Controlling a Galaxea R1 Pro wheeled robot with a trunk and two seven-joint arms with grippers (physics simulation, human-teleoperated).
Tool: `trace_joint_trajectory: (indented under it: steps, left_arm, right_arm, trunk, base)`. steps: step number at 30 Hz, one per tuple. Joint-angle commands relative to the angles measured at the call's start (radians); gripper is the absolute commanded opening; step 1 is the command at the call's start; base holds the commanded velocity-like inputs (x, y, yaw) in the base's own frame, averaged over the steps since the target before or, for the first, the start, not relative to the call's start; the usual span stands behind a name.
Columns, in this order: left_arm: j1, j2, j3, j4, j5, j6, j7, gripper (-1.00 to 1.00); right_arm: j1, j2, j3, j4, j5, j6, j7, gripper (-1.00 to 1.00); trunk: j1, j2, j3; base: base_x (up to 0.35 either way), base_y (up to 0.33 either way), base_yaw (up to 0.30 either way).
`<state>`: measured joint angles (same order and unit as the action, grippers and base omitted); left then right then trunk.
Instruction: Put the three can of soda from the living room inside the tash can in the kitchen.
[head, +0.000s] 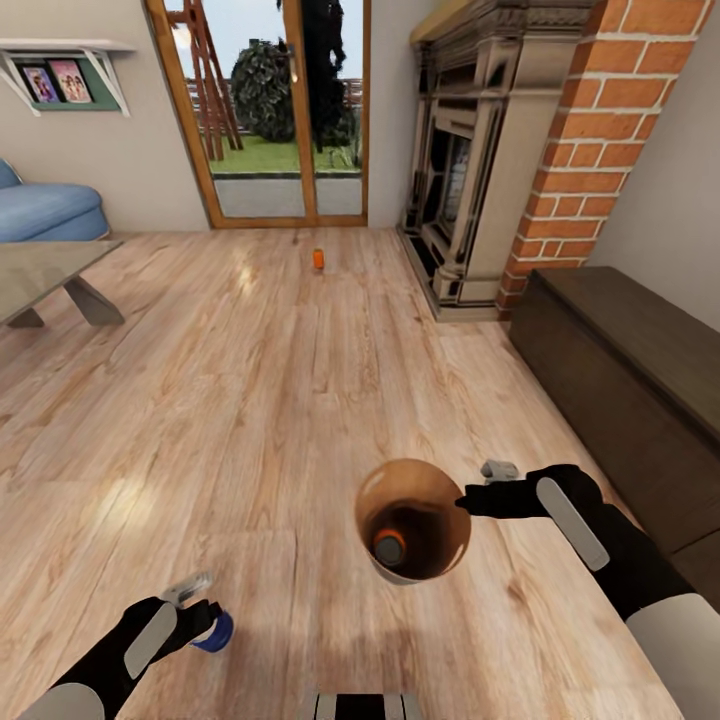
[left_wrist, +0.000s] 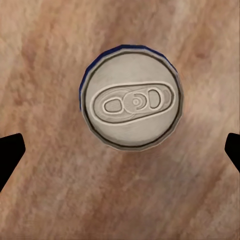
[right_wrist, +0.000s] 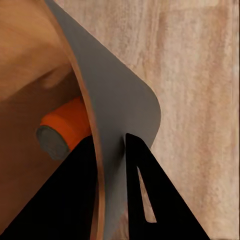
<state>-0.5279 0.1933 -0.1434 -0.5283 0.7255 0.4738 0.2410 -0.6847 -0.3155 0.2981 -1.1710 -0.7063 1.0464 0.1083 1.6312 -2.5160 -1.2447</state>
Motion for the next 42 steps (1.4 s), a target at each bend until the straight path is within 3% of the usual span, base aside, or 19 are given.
trace_joint_trajectory:
  steps: [1,11,28,37,42]
  left_arm:
    - [-0.004,0.000,0.000,0.000,0.000,-0.001,-0.005,1.00]
    - [-0.068,0.011,0.001,0.004,-0.004,0.000,-0.045,1.00]
    - [-0.074,0.022,-0.001,0.004,-0.003,-0.001,-0.046,1.00]
    - [-0.078,0.021,-0.001,0.001,-0.002,-0.001,-0.046,1.00]
    - [-0.079,0.020,-0.001,0.001,-0.002,-0.001,-0.046,1.00]
  right_arm:
    - [0.000,-0.001,0.000,-0.003,-0.039,0.001,0.005,-1.00]
    - [-0.001,-0.005,-0.001,-0.027,-0.041,0.001,0.005,-1.00]
    - [-0.001,-0.005,-0.001,-0.037,-0.041,0.001,0.005,-1.00]
    - [-0.001,-0.008,-0.001,-0.038,-0.041,0.001,0.005,-1.00]
    - [-0.001,-0.011,-0.001,-0.038,-0.041,0.001,0.005,-1.00]
  trunk:
    - [0.000,0.000,-0.004]
    - [0.005,-0.003,-0.043]
    - [0.012,-0.007,-0.108]
    - [0.012,-0.007,-0.108]
    - [0.015,-0.008,-0.128]
  base:
    - [0.000,0.000,0.000]
    - [0.000,0.000,0.000]
    - [0.000,0.000,0.000]
    - [0.000,0.000,0.000]
    - [0.000,0.000,0.000]
